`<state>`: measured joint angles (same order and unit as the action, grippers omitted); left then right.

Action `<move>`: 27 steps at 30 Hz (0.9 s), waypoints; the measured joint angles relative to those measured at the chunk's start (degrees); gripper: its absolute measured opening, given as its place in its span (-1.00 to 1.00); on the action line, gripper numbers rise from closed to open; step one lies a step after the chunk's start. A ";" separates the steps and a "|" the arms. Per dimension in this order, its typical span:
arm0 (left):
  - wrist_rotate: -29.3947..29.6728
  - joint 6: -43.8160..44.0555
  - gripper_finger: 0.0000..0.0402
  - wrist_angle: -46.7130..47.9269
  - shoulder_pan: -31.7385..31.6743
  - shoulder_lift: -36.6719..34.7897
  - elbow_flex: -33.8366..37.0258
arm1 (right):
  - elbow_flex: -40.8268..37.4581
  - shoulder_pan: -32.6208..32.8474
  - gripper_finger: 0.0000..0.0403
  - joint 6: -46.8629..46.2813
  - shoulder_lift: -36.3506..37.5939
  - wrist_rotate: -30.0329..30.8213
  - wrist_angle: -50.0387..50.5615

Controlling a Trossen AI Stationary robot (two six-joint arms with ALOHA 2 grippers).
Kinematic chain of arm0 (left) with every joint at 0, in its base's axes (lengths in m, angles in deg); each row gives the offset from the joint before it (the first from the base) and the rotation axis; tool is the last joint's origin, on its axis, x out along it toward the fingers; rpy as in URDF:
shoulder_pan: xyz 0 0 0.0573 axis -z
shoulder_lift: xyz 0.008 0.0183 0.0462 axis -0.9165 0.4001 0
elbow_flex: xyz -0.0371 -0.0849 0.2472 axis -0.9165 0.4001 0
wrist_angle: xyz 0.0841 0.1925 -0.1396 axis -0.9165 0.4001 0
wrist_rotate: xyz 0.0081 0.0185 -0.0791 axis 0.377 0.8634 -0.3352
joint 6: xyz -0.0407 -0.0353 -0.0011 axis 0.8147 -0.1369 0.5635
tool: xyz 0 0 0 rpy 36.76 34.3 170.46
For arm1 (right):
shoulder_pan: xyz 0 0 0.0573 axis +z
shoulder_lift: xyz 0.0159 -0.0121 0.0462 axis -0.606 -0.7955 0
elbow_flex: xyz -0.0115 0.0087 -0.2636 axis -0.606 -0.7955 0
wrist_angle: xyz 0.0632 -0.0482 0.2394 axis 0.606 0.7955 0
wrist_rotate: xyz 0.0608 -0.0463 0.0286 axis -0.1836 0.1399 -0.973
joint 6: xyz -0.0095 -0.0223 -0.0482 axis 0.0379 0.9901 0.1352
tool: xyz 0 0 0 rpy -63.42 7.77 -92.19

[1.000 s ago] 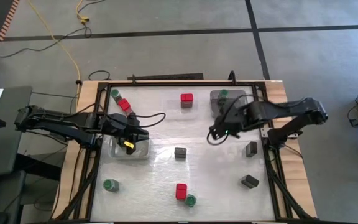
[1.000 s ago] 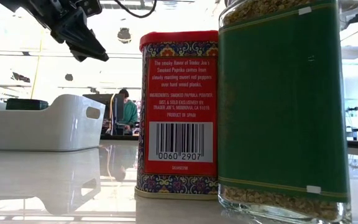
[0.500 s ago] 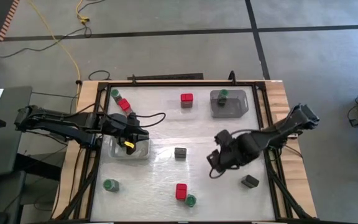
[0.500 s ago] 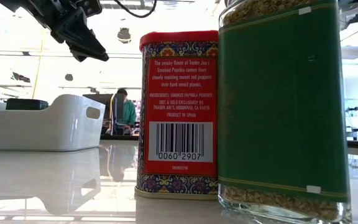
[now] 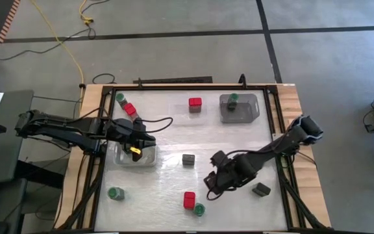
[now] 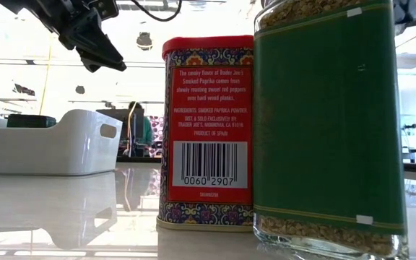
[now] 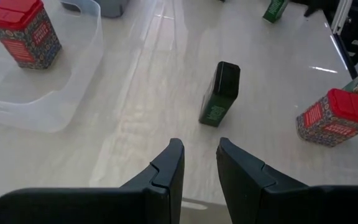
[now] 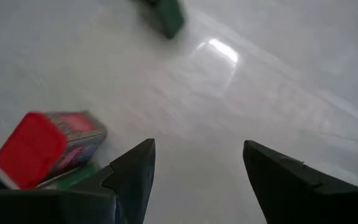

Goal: Sort spices by type
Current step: Put the green seasoning bottle into the black bin

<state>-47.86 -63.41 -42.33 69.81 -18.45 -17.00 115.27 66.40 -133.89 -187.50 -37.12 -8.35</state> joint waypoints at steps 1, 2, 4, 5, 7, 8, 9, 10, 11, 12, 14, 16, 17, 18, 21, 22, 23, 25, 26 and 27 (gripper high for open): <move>-0.02 0.37 -0.56 -0.03 0.00 0.00 0.01 | 0.00 0.00 0.35 0.63 -0.06 -0.27 -0.47; 0.00 0.67 -0.55 -0.05 0.00 0.00 0.00 | 0.00 0.00 0.35 0.62 -0.08 -0.42 -0.54; 0.00 1.32 -0.50 -0.06 0.00 0.00 0.01 | -0.01 -0.23 0.36 0.63 0.21 -0.48 -0.03; 0.02 1.74 -0.46 -0.11 0.00 0.00 0.01 | 0.00 -0.29 0.37 0.63 0.50 -0.56 0.52; 0.41 2.45 -0.37 -0.14 0.00 0.00 0.01 | 0.01 -0.33 0.40 0.06 1.29 -0.65 1.64; 0.66 2.86 -0.32 0.04 0.00 0.00 0.01 | -0.01 -0.33 0.43 -0.13 1.79 -0.65 2.24; 0.84 3.35 -0.27 0.23 0.00 0.00 0.01 | -0.01 -0.33 0.46 -0.43 2.19 -0.64 2.84; 0.87 3.52 -0.23 0.31 0.00 0.00 0.01 | -0.01 -0.38 0.50 -0.98 2.50 -0.63 3.11; 0.87 3.57 -0.19 0.28 0.00 0.00 0.01 | -0.01 -0.39 0.53 -1.13 2.65 -0.67 3.00; 0.88 3.62 -0.16 0.26 0.00 0.00 0.01 | 0.00 -0.39 0.56 -1.14 2.78 -0.65 2.67; 0.90 3.71 -0.14 0.04 0.00 0.00 0.01 | -0.01 -0.37 0.61 -1.14 2.79 -0.66 1.67; 0.90 4.64 -0.14 0.10 0.00 0.00 0.01 | 0.01 -0.37 0.63 -1.14 2.79 -0.65 0.63; 0.92 5.11 -0.14 0.09 0.00 0.00 0.01 | -0.01 -0.37 0.64 -1.14 2.79 -0.67 0.20; 0.96 5.43 -0.14 0.09 0.00 0.00 0.01 | 0.01 -0.37 0.64 -1.14 2.79 -0.65 -0.31; 1.05 5.53 -0.14 0.12 0.00 0.00 0.01 | 0.01 -0.37 0.64 -1.08 2.79 -0.67 -2.05; 1.06 5.57 -0.14 0.12 0.00 0.00 0.01 | 0.00 -0.37 0.64 -0.79 2.79 -0.67 -2.51; 1.06 5.57 -0.14 0.12 0.00 -0.01 0.01 | 0.00 -0.37 0.64 -0.66 2.79 -0.67 -2.77; 1.07 5.57 -0.14 0.12 0.00 0.00 0.01 | 0.01 -0.37 0.64 1.39 2.79 -0.67 -2.72; 1.07 5.57 -0.14 0.13 0.00 0.00 0.01 | 0.01 -0.37 0.64 3.35 2.67 -0.67 -2.65; 1.07 5.57 -0.14 0.14 0.00 0.00 0.01 | -0.01 -0.37 0.63 5.26 2.58 -0.67 -2.49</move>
<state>-46.79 -57.84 -42.20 69.81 -18.45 -17.00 115.26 66.03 -128.63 -184.92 -37.79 -10.84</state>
